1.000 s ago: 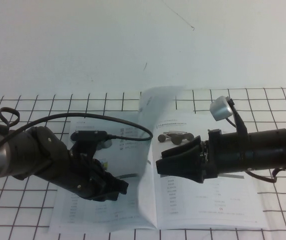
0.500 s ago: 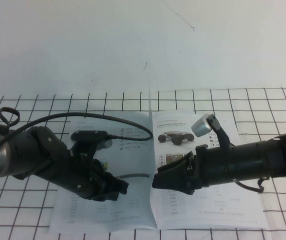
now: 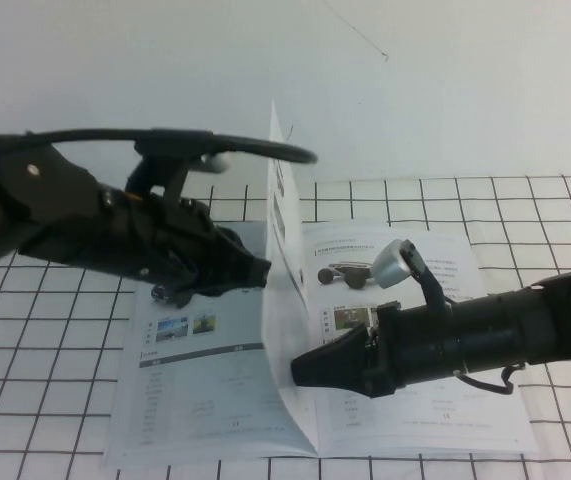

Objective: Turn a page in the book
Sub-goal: Open the closed book

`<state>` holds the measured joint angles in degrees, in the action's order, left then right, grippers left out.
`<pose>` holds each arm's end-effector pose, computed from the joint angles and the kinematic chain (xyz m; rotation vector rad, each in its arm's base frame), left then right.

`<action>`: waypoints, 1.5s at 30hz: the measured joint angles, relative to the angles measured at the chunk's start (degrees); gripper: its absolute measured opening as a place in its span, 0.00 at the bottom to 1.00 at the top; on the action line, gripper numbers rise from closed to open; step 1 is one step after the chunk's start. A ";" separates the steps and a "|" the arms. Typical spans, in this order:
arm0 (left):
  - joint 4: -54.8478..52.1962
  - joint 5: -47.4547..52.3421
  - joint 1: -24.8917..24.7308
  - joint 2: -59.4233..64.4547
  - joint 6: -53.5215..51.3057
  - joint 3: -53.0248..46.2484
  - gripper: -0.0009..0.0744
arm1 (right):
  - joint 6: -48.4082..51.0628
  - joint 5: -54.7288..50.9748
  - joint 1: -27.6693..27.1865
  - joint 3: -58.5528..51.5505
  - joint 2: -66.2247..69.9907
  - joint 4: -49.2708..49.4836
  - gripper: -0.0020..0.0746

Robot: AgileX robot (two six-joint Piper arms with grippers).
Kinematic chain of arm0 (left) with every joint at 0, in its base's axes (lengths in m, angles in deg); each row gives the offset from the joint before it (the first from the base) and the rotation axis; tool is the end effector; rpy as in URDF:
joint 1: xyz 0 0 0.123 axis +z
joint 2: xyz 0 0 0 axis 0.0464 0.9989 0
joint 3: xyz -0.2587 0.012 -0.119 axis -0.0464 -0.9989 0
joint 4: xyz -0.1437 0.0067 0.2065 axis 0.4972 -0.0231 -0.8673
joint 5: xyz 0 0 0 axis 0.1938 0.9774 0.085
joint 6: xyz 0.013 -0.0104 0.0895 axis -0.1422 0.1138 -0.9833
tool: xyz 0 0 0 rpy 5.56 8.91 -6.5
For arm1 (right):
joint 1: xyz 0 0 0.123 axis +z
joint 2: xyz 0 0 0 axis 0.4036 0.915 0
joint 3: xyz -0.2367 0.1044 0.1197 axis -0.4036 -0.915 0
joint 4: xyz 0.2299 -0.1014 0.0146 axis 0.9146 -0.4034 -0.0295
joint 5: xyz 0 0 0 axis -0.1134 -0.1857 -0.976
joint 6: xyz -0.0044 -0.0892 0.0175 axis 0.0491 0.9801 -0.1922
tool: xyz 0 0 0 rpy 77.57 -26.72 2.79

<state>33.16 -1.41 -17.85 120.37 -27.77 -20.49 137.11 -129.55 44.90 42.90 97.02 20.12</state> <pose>0.2895 -0.1486 0.2736 0.5262 2.4139 -0.7167 0.2929 0.1965 0.1381 -0.9018 2.0434 1.3824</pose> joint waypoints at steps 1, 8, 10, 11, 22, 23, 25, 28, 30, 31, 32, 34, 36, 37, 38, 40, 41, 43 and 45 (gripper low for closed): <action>-0.14 0.70 0.00 -1.91 0.09 1.02 0.01 | 0.05 0.31 0.73 0.15 0.00 0.00 0.05; -0.53 3.03 0.00 -13.47 1.44 6.24 0.01 | -6.53 9.96 8.51 4.90 0.00 -5.50 0.03; -0.63 3.03 0.00 -15.74 1.44 6.62 0.01 | -9.85 13.17 10.25 6.27 0.09 -7.50 0.03; -1.07 3.03 0.00 -16.66 1.44 6.73 0.01 | -11.50 14.58 10.92 6.93 0.09 -8.51 0.03; -13.61 7.62 0.00 -13.92 9.18 6.78 0.01 | -21.86 20.15 11.80 8.51 0.09 -17.52 0.03; -13.93 7.73 0.00 -13.26 9.42 6.78 0.01 | -22.64 20.55 11.80 8.51 0.09 -18.79 0.03; -14.25 7.87 0.00 -11.60 9.79 6.78 0.01 | -23.33 20.67 11.80 8.51 0.09 -19.99 0.03; -14.57 7.87 0.00 -7.18 9.89 6.78 0.01 | -23.76 20.67 11.80 8.51 0.09 -20.62 0.03; -14.87 7.87 0.00 -3.68 9.99 6.78 0.01 | -23.76 20.67 11.80 8.51 -0.30 -20.61 0.03; -15.26 7.87 0.00 -1.55 9.92 6.78 0.01 | -23.80 20.67 11.80 8.51 -0.54 -20.63 0.03; -15.54 7.91 0.00 0.64 9.92 6.78 0.01 | -23.89 20.67 11.80 8.51 -1.11 -20.84 0.03; -15.91 8.15 0.00 4.63 9.92 6.78 0.01 | -23.89 20.55 11.80 8.51 -2.37 -20.95 0.03; -16.14 8.30 0.00 8.81 10.03 6.78 0.01 | -24.10 20.47 11.80 8.51 -3.77 -21.34 0.03; -16.46 8.30 0.00 10.65 10.15 6.78 0.01 | -24.48 20.42 11.80 8.51 -4.72 -21.92 0.03; -16.62 8.30 0.00 12.31 10.15 6.78 0.01 | -25.15 20.33 11.80 8.51 -5.72 -22.64 0.03; -16.99 8.15 0.00 14.83 10.15 6.78 0.01 | -27.43 20.33 11.80 8.51 -7.73 -24.93 0.03; -16.99 8.15 0.00 15.95 10.15 6.78 0.01 | -29.20 20.33 11.80 8.51 -9.00 -26.78 0.03; -17.24 7.74 0.00 17.59 10.15 6.88 0.01 | -32.85 20.57 11.80 8.51 -11.86 -31.47 0.03; -17.35 7.22 0.00 19.00 10.15 6.91 0.01 | -37.52 21.34 11.80 8.51 -14.83 -36.61 0.03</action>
<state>15.81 5.81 -17.85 139.37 -17.61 -13.59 99.59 -108.22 56.70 51.41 82.19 -16.48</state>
